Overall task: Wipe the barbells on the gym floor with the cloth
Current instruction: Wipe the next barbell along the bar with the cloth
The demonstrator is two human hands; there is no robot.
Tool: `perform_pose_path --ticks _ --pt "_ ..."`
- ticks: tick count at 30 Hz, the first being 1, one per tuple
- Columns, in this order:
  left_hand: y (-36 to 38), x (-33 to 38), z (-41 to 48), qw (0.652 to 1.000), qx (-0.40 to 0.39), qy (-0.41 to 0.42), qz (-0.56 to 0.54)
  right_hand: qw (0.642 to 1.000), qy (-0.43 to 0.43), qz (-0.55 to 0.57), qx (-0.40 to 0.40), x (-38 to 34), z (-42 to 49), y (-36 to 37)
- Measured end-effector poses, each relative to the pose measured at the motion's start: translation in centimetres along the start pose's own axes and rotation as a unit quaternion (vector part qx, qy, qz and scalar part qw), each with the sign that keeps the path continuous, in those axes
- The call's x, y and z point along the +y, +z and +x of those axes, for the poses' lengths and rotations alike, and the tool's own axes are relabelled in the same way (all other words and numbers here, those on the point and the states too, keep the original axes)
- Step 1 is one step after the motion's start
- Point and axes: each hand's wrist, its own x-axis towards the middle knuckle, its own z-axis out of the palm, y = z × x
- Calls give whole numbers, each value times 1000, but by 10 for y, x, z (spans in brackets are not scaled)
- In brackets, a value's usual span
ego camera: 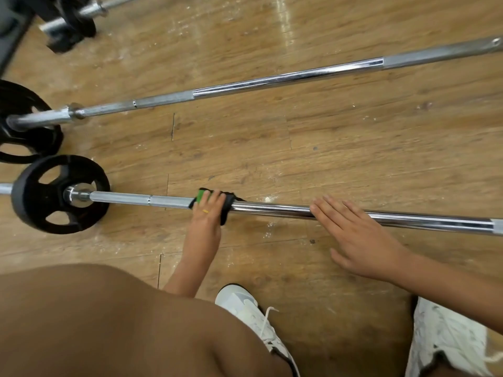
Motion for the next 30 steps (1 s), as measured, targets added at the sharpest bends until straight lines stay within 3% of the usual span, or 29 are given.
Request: perform_pose_path --ticks 4,12,19,24,30 --pt "11 27 -12 993 -38 106 -26 1000 -8 -6 5 -6 -7 1" --pt "-11 -3 -10 997 -64 20 -42 1000 -17 -25 -1 -14 -18 1" --pt "8 30 -40 992 -9 123 0 999 -31 -35 -2 -14 -24 0" --pt "-12 11 -19 999 -25 -32 -14 999 -33 -39 -6 -15 -22 3" --pt "7 23 -35 998 -11 55 40 998 -45 -41 3 -2 -20 4"
